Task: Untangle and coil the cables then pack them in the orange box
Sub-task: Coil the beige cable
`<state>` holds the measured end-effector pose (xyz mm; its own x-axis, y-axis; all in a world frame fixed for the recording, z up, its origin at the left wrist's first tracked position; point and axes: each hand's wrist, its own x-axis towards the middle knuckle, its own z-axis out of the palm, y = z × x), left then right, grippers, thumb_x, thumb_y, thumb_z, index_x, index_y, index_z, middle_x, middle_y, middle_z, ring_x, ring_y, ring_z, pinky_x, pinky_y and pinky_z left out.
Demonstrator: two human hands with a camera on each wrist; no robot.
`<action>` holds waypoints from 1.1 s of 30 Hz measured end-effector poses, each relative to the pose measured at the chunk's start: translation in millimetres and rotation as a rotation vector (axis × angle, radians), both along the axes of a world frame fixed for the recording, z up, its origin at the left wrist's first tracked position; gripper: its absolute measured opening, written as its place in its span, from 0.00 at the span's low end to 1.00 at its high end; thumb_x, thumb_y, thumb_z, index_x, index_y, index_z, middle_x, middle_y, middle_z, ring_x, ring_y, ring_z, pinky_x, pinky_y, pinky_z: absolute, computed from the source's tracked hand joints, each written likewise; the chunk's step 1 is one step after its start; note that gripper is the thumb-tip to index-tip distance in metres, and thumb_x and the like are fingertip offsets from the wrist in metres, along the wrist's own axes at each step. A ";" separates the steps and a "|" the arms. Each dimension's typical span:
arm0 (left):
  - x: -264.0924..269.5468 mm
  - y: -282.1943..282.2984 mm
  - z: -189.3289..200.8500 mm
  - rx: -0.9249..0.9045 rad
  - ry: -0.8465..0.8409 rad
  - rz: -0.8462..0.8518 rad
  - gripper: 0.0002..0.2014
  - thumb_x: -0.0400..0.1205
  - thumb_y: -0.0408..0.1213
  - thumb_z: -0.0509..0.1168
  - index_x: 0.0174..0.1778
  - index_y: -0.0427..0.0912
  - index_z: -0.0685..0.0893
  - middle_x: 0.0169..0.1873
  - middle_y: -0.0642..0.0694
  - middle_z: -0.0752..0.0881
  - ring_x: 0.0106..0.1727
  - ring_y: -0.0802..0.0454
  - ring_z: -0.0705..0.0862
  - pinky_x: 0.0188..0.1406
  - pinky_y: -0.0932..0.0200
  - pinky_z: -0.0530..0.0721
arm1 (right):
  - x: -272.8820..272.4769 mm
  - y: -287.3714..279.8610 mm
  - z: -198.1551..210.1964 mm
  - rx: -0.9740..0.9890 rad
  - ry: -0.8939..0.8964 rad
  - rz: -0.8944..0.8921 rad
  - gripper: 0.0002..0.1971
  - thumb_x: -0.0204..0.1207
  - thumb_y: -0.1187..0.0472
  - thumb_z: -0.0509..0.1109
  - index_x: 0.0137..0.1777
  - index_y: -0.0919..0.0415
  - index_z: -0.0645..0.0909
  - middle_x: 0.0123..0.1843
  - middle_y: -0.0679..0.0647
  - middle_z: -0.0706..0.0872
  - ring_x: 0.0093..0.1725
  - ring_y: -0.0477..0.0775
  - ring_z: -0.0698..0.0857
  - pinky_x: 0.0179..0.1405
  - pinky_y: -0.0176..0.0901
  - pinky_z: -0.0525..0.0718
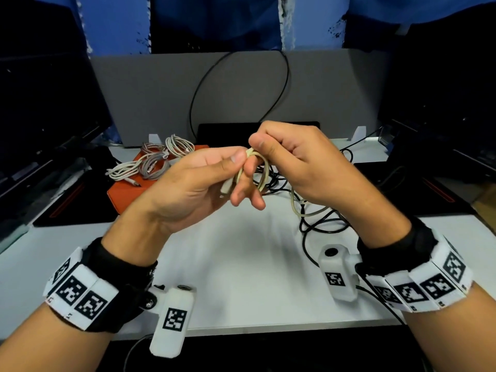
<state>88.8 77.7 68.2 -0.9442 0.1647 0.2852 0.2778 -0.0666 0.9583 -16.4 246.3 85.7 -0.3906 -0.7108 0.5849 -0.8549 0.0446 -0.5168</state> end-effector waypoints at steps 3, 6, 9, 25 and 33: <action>-2.2 1.6 2.5 0.049 0.086 0.107 0.12 0.90 0.37 0.53 0.47 0.38 0.79 0.26 0.50 0.82 0.36 0.49 0.88 0.69 0.29 0.77 | -5.6 -1.5 -3.6 -0.038 -0.100 -0.001 0.12 0.93 0.55 0.59 0.52 0.53 0.82 0.29 0.43 0.76 0.24 0.45 0.76 0.25 0.46 0.81; -8.1 1.1 2.0 0.177 0.256 0.314 0.13 0.91 0.37 0.53 0.50 0.38 0.81 0.29 0.51 0.86 0.39 0.50 0.89 0.69 0.36 0.79 | -14.4 -6.4 -12.0 0.054 -0.205 -0.006 0.13 0.93 0.55 0.57 0.69 0.39 0.80 0.30 0.46 0.72 0.21 0.44 0.72 0.18 0.47 0.81; -12.5 2.9 -1.9 0.255 0.284 0.393 0.13 0.91 0.37 0.55 0.53 0.38 0.85 0.37 0.50 0.92 0.50 0.47 0.91 0.62 0.53 0.83 | -12.8 -13.1 -20.7 0.229 -0.107 -0.030 0.11 0.93 0.53 0.56 0.68 0.38 0.76 0.27 0.44 0.75 0.25 0.45 0.73 0.29 0.45 0.77; -17.8 -13.8 -11.9 -0.583 0.212 0.360 0.16 0.92 0.42 0.55 0.48 0.38 0.83 0.35 0.46 0.89 0.32 0.52 0.80 0.39 0.54 0.77 | -10.1 6.8 -1.4 0.053 -0.110 -0.014 0.08 0.85 0.55 0.74 0.51 0.55 0.77 0.27 0.44 0.73 0.27 0.43 0.70 0.30 0.37 0.75; -13.2 -14.9 -10.0 -0.221 0.072 0.122 0.12 0.93 0.33 0.52 0.52 0.37 0.81 0.32 0.45 0.82 0.42 0.38 0.84 0.37 0.40 0.83 | -18.7 -5.6 -14.6 0.052 -0.122 0.058 0.09 0.88 0.49 0.65 0.57 0.50 0.84 0.45 0.60 0.90 0.47 0.68 0.88 0.50 0.70 0.85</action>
<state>75.6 62.8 58.1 -0.9394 0.1161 0.3225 0.3392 0.1802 0.9233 -35.1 240.6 71.1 -0.4140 -0.7625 0.4971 -0.7875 0.0262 -0.6157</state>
